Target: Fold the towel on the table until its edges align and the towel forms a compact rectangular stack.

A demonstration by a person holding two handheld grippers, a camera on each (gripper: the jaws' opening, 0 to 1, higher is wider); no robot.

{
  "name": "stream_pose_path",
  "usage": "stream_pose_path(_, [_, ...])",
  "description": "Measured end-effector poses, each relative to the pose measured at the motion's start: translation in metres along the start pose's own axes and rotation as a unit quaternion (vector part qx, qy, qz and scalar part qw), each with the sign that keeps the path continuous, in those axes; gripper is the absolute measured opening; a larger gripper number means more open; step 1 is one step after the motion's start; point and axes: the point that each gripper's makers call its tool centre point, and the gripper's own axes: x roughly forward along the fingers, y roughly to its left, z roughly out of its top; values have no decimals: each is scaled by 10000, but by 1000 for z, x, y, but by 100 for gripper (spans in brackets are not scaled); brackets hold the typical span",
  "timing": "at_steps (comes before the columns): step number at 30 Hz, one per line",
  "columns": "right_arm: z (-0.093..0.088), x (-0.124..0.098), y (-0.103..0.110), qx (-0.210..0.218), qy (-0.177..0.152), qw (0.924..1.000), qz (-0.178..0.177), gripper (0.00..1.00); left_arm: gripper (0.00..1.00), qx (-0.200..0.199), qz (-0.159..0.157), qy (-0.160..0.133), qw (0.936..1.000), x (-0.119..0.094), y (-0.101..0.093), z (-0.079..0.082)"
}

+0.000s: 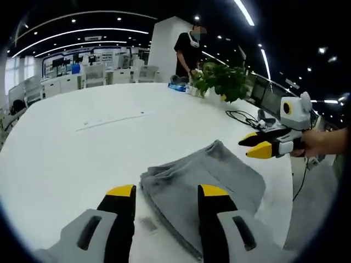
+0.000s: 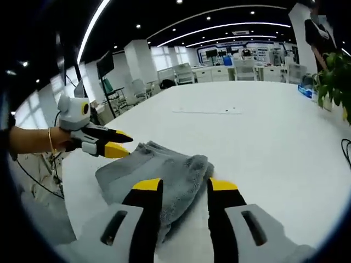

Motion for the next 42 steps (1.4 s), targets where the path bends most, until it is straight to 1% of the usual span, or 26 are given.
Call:
stream_pose_path(2, [-4,-18,7,-29,-10,10000,-11,38,51,111,-7,-100,9999,-14,-9,0])
stream_pose_path(4, [-8,-32,14,-56,-13,10000,11,42,54,144,3,-121,9998,-26,-15,-4])
stream_pose_path(7, [-14,-59,27,-77,-57,10000,8,46,55,82,10,-164,9998,-49,-28,-11])
stream_pose_path(10, [-22,-75,38,-120,-41,9999,-37,48,55,63,25,-149,9999,-66,-39,-19])
stream_pose_path(13, [-27,-88,51,-33,-120,9999,-51,48,55,106,-53,-98,9999,-80,-52,-27])
stream_pose_path(16, [-32,-93,62,-57,-110,9999,-33,49,56,114,-72,-137,9998,-87,-57,-28])
stream_pose_path(18, [-36,-95,67,-81,-66,9999,-16,50,57,117,-64,-209,9997,-92,-59,-26])
stream_pose_path(19, [-38,-96,70,-109,-27,9999,-41,51,57,154,-36,-270,9995,-95,-60,-24])
stream_pose_path(21, [-41,-97,71,-138,22,9998,-131,56,58,218,47,-265,9994,-96,-59,-23])
stream_pose_path(24, [-47,-98,75,-192,73,9995,-228,63,63,241,19,-254,9994,-97,-59,-24])
stream_pose_path(27, [-49,-102,80,-247,73,9993,-252,65,66,312,1,-279,9991,-102,-61,-23])
stream_pose_path(30, [-52,-110,85,-214,43,9994,-263,65,66,312,-49,-266,9991,-102,-64,-25])
stream_pose_path(35, [-60,-121,89,-149,49,9993,-338,65,66,368,-139,-228,9990,-107,-76,-33])
stream_pose_path(39, [-67,-124,91,-123,115,9993,-336,65,66,324,-171,-223,9991,-112,-83,-39])
stream_pose_path(42, [-69,-126,93,-99,133,9993,-333,66,66,309,-158,-216,9992,-114,-83,-43])
